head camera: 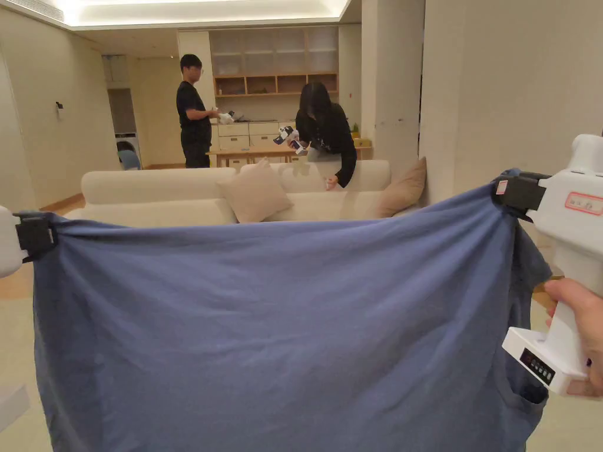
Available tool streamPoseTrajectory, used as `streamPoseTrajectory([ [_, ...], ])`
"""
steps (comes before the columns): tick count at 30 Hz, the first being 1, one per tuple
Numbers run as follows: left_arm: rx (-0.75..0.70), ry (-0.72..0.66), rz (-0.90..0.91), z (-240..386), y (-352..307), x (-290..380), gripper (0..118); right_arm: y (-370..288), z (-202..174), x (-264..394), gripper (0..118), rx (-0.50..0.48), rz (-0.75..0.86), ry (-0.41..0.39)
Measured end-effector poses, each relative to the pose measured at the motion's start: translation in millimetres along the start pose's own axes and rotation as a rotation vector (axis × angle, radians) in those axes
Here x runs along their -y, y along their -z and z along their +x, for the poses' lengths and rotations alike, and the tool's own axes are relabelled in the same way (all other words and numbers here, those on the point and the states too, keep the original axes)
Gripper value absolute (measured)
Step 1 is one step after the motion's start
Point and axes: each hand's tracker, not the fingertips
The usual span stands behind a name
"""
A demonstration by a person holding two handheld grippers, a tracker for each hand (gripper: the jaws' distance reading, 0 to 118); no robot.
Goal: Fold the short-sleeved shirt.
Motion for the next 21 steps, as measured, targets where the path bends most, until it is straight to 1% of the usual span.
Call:
streamPoseTrajectory([
  [2,-0.032,0.012,0.006,10.3,24.8,-29.5,4,25.7,-8.5,-29.3,2,0.029,0.012,-0.029],
  [3,-0.026,-0.007,0.012,12.4,38.3,-42.1,4,36.8,-13.9,-44.6,2,0.049,0.006,-0.040],
  [5,-0.034,-0.017,0.007,17.6,66.5,-70.3,4,61.7,-17.8,-76.0,2,0.046,0.004,-0.029],
  [6,-0.046,-0.008,0.001,21.4,79.7,-82.4,4,72.6,-22.0,-89.2,2,0.053,0.006,-0.028],
  [7,-0.040,0.030,0.004,24.6,93.2,-92.1,4,80.1,-26.3,-100.0,2,0.081,0.033,-0.030],
  [9,-0.102,0.103,0.017,35.4,114.7,-107.8,4,97.7,-31.6,-117.7,2,0.136,0.079,-0.097],
  [10,-0.080,0.077,0.017,38.7,125.4,-114.5,4,108.3,-37.8,-127.2,2,0.151,0.073,-0.143],
  [11,-0.080,0.076,0.033,41.3,135.2,-120.3,4,117.3,-42.5,-134.8,2,0.152,0.076,-0.167],
  [12,-0.073,0.027,0.041,41.3,146.4,-125.8,3,127.2,-45.4,-140.7,2,0.164,0.083,-0.191],
  [14,-0.084,0.028,0.040,43.1,171.3,-135.9,3,147.1,-46.4,-151.4,2,0.141,0.091,-0.190],
  [15,-0.102,0.019,0.033,44.9,182.4,-138.9,3,157.8,-48.7,-155.0,2,0.157,0.090,-0.206],
  [16,-0.099,0.020,0.038,44.9,193.3,-143.4,3,170.1,-50.2,-157.8,2,0.176,0.095,-0.246],
  [17,-0.071,-0.008,0.054,43.8,202.4,-147.1,3,182.8,-47.7,-159.5,2,0.186,0.099,-0.259],
  [18,-0.068,-0.007,0.077,44.5,211.3,-150.7,3,194.2,-47.2,-161.2,2,0.200,0.106,-0.271],
  [19,-0.078,-0.010,0.087,46.5,219.8,-153.8,3,203.8,-44.7,-162.5,2,0.186,0.107,-0.264],
  [21,-0.091,0.037,0.125,50.8,236.3,-157.9,3,222.0,-39.2,-162.0,2,0.186,0.114,-0.249],
])
